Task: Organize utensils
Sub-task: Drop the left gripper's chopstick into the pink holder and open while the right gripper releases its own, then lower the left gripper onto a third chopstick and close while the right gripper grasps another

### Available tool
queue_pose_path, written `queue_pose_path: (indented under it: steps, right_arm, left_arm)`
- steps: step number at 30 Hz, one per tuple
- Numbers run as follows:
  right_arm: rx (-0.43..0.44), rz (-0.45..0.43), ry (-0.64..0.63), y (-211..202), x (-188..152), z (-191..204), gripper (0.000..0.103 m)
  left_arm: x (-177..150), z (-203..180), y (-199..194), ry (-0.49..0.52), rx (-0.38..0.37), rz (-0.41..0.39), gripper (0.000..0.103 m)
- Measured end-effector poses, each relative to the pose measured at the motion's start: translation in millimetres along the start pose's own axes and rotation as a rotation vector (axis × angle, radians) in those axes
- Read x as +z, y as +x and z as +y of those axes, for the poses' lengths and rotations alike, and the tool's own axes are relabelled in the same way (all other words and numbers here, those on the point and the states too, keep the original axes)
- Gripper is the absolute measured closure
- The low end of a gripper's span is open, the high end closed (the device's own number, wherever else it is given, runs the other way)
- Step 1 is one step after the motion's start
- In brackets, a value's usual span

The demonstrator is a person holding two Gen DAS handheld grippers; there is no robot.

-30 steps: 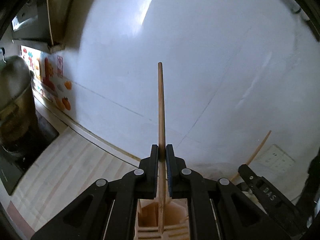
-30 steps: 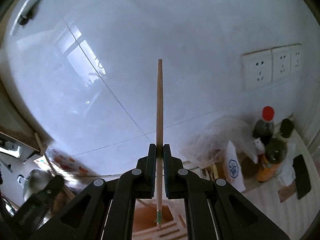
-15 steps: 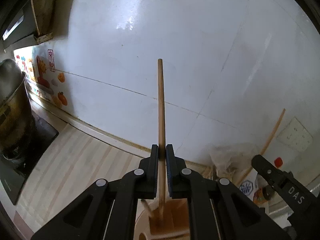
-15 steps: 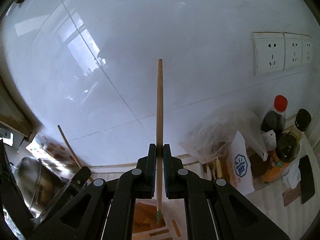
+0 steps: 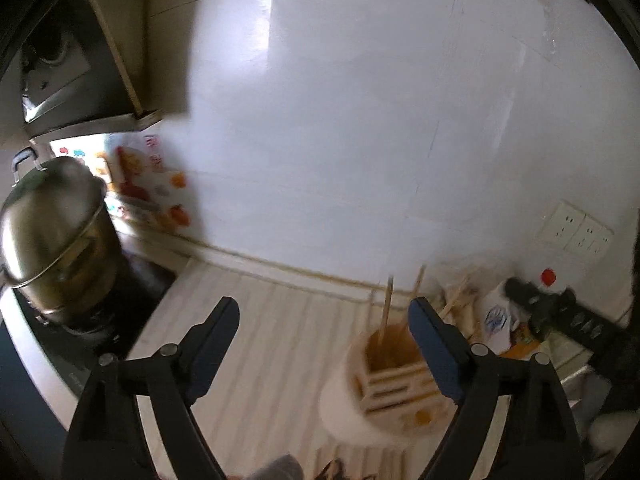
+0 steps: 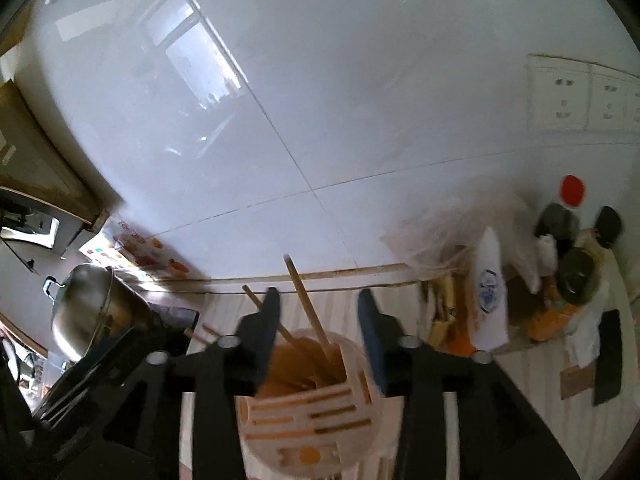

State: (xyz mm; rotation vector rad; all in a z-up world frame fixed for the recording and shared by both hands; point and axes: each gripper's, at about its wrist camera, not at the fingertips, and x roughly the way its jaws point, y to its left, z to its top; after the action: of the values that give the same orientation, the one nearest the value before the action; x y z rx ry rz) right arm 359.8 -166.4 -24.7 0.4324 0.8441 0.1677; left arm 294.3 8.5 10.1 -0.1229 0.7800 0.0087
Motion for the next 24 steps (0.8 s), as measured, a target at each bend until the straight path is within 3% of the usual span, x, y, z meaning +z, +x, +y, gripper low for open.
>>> queue_pose_path:
  steps: [2, 6, 8, 10, 15, 21, 22, 24]
  right_arm:
    - [-0.017, -0.005, 0.007, -14, -6, -3, 0.050]
    - [-0.036, -0.011, 0.040, -37, -27, -11, 0.036]
    - [-0.037, -0.024, 0.048, -46, -40, -16, 0.024]
    - [-0.056, -0.034, 0.048, -52, -56, -19, 0.020]
    - [-0.113, 0.016, 0.052, -47, -97, -33, 0.020]
    - [-0.171, 0.208, 0.098, -10, -150, -63, 0.021]
    - [-0.180, 0.248, 0.105, -1, -161, -69, 0.028]
    - [-0.194, 0.328, 0.117, 16, -183, -80, 0.041]
  left_arm:
    - [-12, 10, -3, 0.004, 0.028, 0.036, 0.000]
    - [-40, 25, -2, 0.033, 0.077, 0.069, 0.000]
    - [-55, 31, 7, 0.045, 0.100, 0.101, 0.000]
    - [-70, 35, 17, 0.048, 0.108, 0.140, 0.000]
    - [-123, 37, 52, 0.081, 0.123, 0.276, 0.000]
    - [-195, 29, 104, 0.124, 0.096, 0.511, 0.002]
    - [-207, 26, 113, 0.129, 0.073, 0.561, 0.002]
    - [-227, 22, 126, 0.143, 0.058, 0.626, 0.015]
